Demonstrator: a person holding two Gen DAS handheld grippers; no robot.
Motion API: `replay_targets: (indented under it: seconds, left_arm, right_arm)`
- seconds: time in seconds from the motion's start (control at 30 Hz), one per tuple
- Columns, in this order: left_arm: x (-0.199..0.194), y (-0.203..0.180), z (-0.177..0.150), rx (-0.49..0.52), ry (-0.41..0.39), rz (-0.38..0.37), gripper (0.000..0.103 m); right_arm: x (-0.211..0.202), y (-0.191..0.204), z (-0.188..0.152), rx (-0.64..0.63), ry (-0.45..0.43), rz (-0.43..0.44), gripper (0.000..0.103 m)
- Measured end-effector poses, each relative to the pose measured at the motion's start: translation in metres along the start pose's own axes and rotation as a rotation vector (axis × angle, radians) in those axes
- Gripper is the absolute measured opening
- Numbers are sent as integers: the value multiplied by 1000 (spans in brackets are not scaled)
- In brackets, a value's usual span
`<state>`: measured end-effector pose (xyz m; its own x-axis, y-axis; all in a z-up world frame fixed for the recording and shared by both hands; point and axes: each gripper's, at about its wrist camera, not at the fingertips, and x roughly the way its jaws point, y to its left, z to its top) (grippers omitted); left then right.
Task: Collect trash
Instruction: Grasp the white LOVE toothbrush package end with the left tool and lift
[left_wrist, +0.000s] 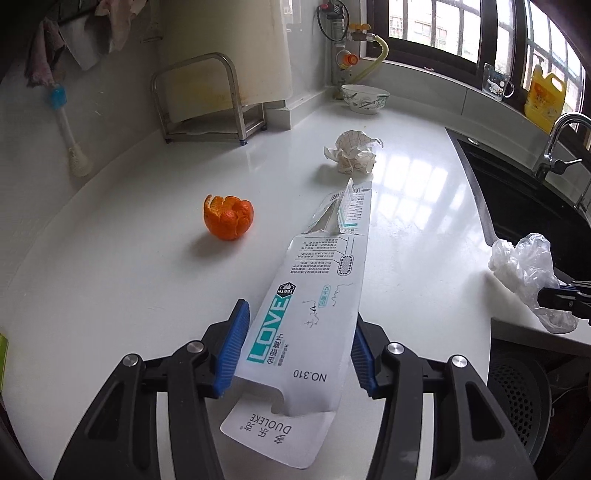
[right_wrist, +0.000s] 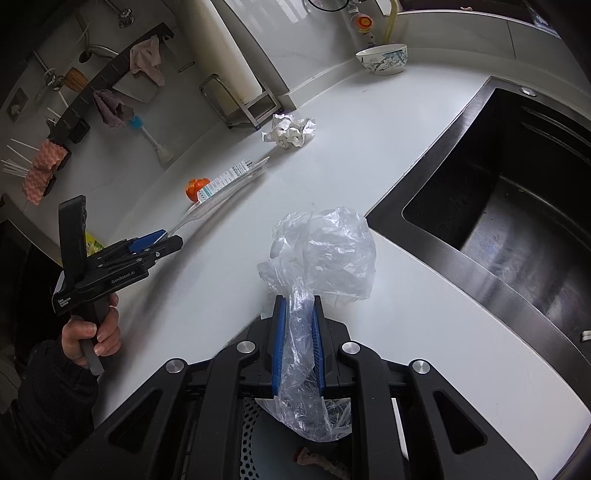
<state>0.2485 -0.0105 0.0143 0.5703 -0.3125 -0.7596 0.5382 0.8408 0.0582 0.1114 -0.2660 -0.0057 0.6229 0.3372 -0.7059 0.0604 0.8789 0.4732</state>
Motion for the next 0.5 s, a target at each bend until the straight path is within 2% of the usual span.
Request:
replay_targets:
  seconds: [0.13,0.23,0.37,0.4,0.43,0.5]
  left_arm:
    - [-22,-5,-10,-76,-19,49,50]
    - [-37,-5,-19,-146,-40,47,50]
    - [-55,-13,-31,-178,-84,73,50]
    - [-59,-16,-33,-182,-95,77,44]
    - [-62,-18,-36,-187,-93,72,24]
    - [-67,-22,-41,-206,-91,78,18]
  right_arm:
    - [-5,-1,-8,2,1,2,13]
    - [-11,1,-13,1,-10,10,13]
    - [-18,7,-22,-13,-20,14,13]
    - [-20,9,-24,-18,-20,17,13]
    - [-21,11,-27,-22,-20,19,13]
    - [-24,13,-31,-29,-20,26,13]
